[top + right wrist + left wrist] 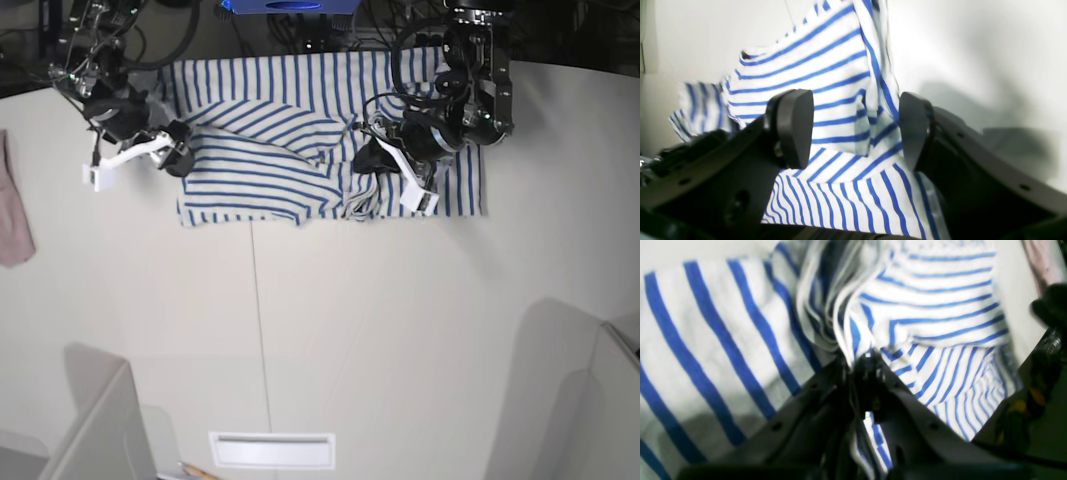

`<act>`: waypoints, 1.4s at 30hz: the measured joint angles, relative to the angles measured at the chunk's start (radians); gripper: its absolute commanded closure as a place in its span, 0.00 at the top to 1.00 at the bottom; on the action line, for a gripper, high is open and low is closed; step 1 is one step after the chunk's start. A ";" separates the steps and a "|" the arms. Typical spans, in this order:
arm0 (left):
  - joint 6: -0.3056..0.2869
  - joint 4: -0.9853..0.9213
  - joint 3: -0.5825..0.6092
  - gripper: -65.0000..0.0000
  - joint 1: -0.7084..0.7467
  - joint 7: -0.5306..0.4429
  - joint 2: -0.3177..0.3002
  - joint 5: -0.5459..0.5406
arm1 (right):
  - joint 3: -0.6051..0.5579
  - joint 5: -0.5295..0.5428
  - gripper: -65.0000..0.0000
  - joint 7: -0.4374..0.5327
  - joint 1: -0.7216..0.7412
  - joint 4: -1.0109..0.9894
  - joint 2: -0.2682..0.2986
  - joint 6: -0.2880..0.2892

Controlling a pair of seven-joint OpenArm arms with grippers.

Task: Fold the T-shirt properly
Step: 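Grasp the shirt edge with the left gripper and fold it toward the right gripper, then release the left gripper and lift it away from the shirt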

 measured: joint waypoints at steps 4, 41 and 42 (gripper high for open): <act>0.000 0.007 0.000 0.15 -0.009 0.003 0.000 0.000 | 0.000 -0.001 0.58 -0.001 -0.003 0.000 -0.001 0.000; -0.246 0.137 -0.969 0.00 0.285 -0.002 -0.219 0.100 | -1.067 -0.023 0.52 0.176 0.253 0.027 0.230 -0.425; -0.246 0.158 -0.936 0.00 0.288 -0.006 -0.198 0.087 | -1.064 -0.023 0.50 0.178 0.251 0.027 0.234 -0.439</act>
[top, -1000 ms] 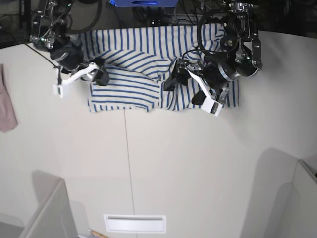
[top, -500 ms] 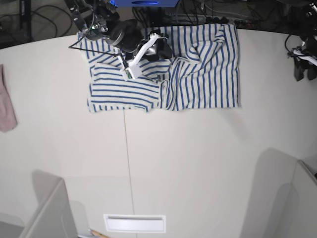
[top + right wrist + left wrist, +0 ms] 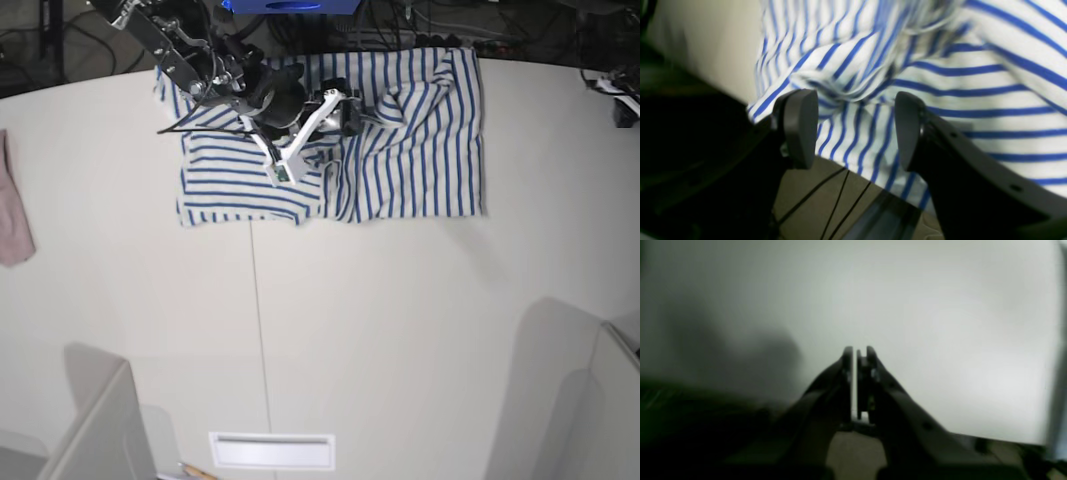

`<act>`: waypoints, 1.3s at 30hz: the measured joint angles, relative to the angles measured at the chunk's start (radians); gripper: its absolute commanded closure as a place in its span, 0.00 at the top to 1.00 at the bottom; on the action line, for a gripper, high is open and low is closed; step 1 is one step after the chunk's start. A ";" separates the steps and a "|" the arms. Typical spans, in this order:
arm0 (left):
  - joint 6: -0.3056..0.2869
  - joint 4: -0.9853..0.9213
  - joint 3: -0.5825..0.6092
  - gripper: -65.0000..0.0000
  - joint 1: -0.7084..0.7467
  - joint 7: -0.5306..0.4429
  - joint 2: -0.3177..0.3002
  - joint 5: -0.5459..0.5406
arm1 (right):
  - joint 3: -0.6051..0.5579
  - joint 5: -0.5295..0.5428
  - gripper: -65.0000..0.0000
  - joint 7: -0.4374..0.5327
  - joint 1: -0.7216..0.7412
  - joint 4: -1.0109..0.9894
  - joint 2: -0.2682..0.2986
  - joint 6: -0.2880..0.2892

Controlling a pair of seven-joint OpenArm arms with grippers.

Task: Fold the T-shirt properly
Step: 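Release the left gripper and lift it away from the shirt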

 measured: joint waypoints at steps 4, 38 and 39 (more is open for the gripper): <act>-0.001 0.085 0.139 0.00 0.011 0.011 0.127 0.007 | 0.069 -0.003 0.11 0.003 -0.005 0.000 0.037 -0.005; 0.087 -0.477 0.594 0.00 -0.568 -0.032 0.146 0.197 | 0.395 0.018 0.00 -0.062 0.255 -0.491 0.009 0.055; 0.084 -0.507 0.595 0.00 -0.599 -0.032 0.148 0.210 | 0.396 0.006 0.00 -0.059 0.275 -0.515 -0.003 0.081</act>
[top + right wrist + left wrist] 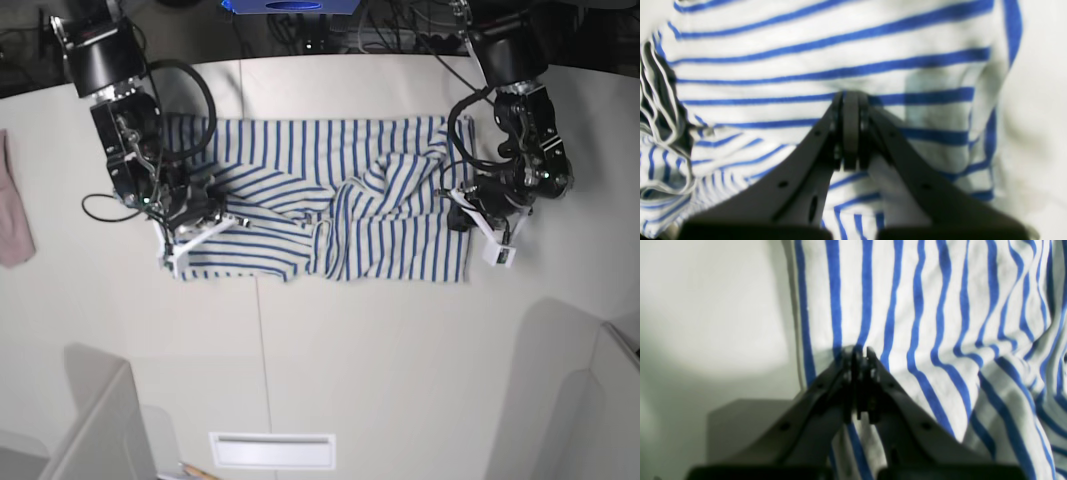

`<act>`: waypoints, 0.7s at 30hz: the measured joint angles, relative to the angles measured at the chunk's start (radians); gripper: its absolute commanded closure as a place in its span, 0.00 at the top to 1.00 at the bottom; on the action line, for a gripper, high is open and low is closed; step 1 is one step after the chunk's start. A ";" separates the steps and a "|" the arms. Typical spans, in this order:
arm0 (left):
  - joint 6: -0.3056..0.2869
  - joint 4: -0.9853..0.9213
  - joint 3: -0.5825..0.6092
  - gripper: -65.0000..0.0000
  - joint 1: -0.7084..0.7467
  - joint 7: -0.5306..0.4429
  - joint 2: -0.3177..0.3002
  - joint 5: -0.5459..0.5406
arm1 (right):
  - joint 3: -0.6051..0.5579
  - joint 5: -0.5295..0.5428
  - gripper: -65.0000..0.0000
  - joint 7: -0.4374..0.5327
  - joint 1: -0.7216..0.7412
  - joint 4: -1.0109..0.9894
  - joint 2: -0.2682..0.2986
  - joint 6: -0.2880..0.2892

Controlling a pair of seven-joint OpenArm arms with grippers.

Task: Fold the T-shirt properly
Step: 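Release the left gripper and lift it away from the shirt, then reach the right gripper across and fold the shirt's sleeve side inward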

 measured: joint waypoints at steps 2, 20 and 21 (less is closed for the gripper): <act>0.002 -0.049 0.000 0.00 -0.057 0.004 0.002 0.033 | 0.001 -0.005 0.00 -0.001 0.042 -0.048 -0.021 0.030; -0.050 0.243 -0.410 0.00 0.089 0.195 -0.177 -0.251 | -0.200 -0.010 0.00 -0.203 0.055 0.490 -0.071 0.076; -0.050 0.243 -0.453 0.00 0.136 0.198 -0.203 -0.249 | -0.239 -0.008 0.00 -0.205 0.056 0.489 -0.085 0.077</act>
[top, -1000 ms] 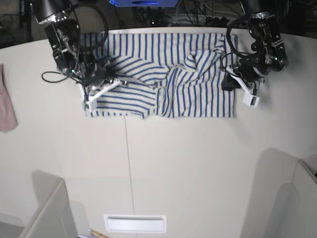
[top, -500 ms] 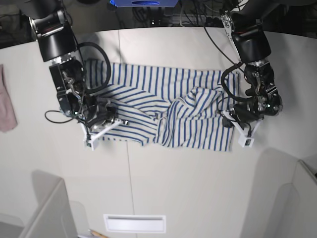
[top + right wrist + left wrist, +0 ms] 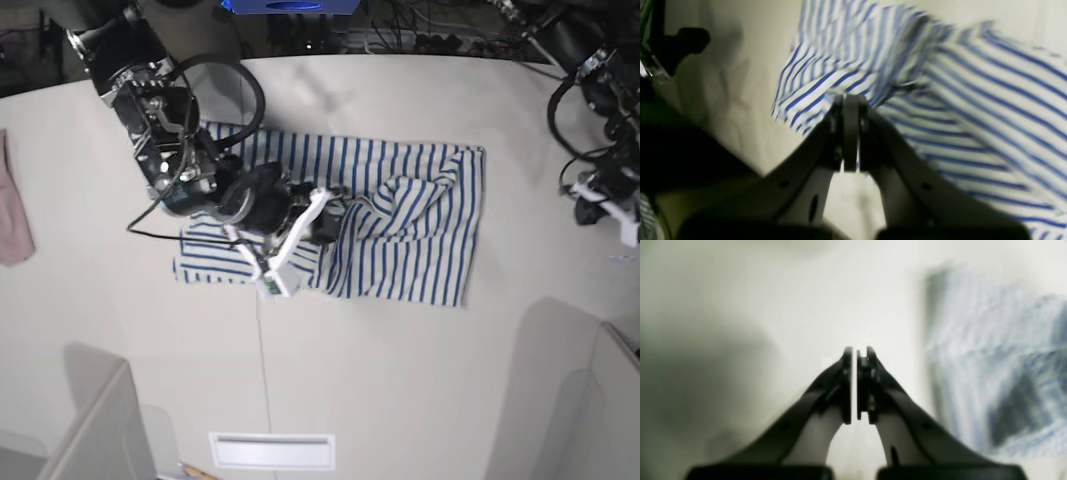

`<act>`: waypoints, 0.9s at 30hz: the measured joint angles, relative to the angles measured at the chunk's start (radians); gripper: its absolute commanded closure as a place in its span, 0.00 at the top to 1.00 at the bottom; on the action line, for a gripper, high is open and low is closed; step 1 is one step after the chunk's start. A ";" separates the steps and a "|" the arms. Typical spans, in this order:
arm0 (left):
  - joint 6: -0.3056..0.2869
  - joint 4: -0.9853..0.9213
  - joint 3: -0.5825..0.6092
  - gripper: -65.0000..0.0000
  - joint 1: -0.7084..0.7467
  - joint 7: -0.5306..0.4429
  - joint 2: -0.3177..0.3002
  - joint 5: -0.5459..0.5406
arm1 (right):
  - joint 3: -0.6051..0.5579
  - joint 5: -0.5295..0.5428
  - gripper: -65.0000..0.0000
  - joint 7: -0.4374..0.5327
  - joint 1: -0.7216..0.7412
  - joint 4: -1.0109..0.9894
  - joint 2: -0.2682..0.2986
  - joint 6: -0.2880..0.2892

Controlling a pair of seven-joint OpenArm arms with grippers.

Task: Fold the T-shirt properly
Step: 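Reach the right gripper across and fold the shirt's sleeve side inward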

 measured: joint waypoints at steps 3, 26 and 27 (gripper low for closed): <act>-0.034 -0.014 -0.089 0.00 0.121 -0.035 -0.031 -0.014 | -0.107 0.007 0.00 -0.010 0.011 -0.003 -0.020 0.000; -0.036 0.030 -0.221 0.00 0.470 -0.293 -0.036 -0.015 | -0.244 0.003 0.55 0.064 0.143 -0.321 -0.162 -0.147; -0.036 0.030 -0.221 0.00 0.470 -0.293 -0.037 -0.014 | -0.241 0.005 0.55 0.067 0.143 -0.348 -0.177 -0.146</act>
